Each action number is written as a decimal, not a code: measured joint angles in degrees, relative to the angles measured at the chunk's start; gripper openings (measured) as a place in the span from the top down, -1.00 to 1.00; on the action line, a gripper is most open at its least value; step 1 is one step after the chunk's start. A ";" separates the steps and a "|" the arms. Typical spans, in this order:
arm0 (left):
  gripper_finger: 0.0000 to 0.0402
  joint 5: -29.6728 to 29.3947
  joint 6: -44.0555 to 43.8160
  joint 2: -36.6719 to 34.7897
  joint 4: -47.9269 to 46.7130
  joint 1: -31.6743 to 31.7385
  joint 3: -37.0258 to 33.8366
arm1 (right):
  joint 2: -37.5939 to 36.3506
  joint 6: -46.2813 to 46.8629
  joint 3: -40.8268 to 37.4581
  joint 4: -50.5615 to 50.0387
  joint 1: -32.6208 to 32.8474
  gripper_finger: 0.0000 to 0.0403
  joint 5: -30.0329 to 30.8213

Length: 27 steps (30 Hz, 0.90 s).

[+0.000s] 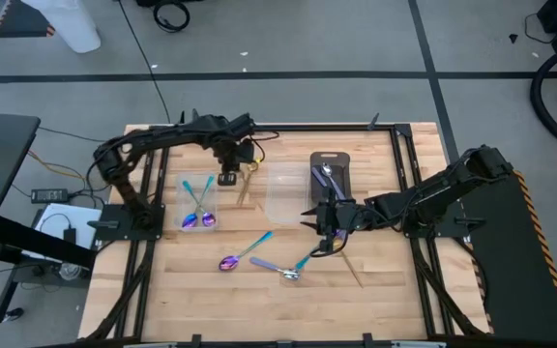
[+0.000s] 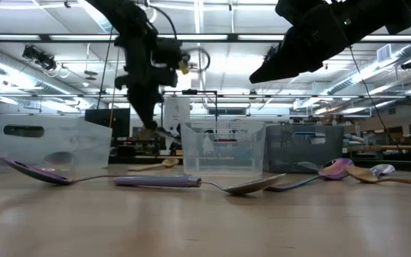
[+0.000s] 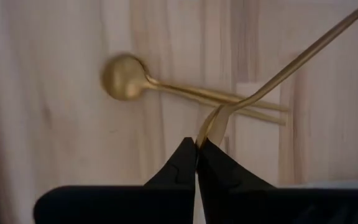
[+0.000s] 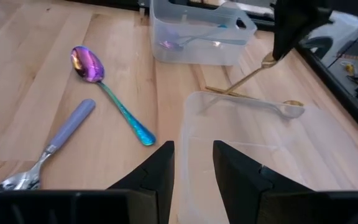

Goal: Sort silverware by color (type)
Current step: Put the gold spoon into the right transparent bin

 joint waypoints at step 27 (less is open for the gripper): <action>0.94 -14.73 4.40 -11.46 25.63 -12.35 0.00 | 0.02 10.87 10.78 -4.42 -15.47 0.21 -3.47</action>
